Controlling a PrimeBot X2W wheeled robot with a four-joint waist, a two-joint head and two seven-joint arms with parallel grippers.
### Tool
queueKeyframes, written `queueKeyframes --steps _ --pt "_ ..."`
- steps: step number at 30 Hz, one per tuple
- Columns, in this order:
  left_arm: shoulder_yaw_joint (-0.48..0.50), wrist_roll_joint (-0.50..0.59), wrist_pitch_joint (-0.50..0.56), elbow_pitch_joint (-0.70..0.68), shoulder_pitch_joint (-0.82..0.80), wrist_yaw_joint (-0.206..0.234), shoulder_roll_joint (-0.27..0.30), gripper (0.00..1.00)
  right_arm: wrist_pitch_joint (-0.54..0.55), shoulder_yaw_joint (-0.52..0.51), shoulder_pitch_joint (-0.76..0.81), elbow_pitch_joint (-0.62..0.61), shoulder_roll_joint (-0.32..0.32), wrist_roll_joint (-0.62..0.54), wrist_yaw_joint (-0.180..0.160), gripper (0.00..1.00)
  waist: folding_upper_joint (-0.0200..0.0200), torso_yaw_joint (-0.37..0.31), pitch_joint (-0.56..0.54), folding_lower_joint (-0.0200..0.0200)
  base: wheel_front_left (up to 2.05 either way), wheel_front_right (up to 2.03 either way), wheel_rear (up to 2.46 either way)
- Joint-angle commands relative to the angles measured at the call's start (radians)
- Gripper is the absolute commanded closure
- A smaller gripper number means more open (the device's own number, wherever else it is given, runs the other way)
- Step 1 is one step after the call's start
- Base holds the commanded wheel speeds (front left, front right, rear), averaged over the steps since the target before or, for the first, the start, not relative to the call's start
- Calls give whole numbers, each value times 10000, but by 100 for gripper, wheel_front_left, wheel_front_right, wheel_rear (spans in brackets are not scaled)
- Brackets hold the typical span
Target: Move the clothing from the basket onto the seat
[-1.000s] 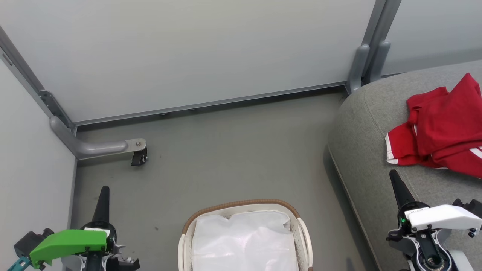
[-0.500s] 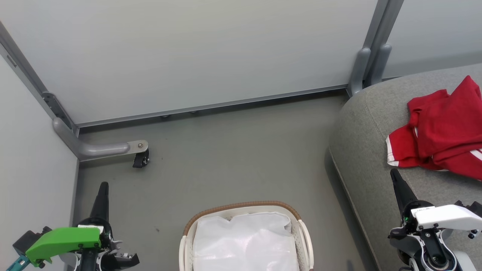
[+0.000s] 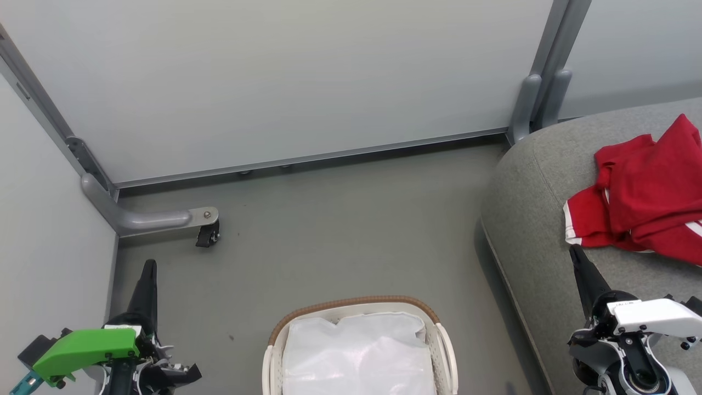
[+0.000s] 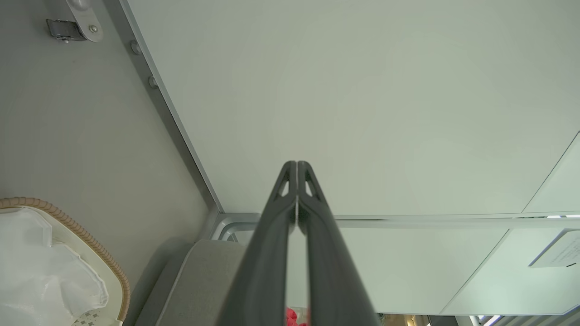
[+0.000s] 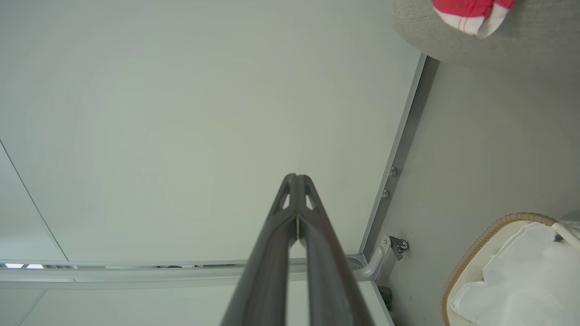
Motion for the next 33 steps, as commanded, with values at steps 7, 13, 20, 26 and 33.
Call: queueKeyframes --steps 7,13,20,26,33 --pt "90 -488 148 -62 -211 -58 68 100 143 -74 56 -67 -23 545 -5 100 0 27 -51 0 0 0 0" --pt "85 -468 142 -52 -198 -57 66 100 141 -68 56 -61 -23 515 -5 100 0 27 -51 0 0 0 0" --pt "87 -467 143 -53 -198 -57 65 100 140 -67 56 -61 -23 516 -5 100 0 27 -51 0 0 0 0" --pt "87 -466 144 -53 -198 -57 65 100 140 -67 56 -61 -23 517 -5 100 0 27 -51 0 0 0 0" --pt "88 -465 145 -54 -198 -57 64 100 139 -66 56 -61 -23 517 -5 100 0 27 -51 0 0 0 0"
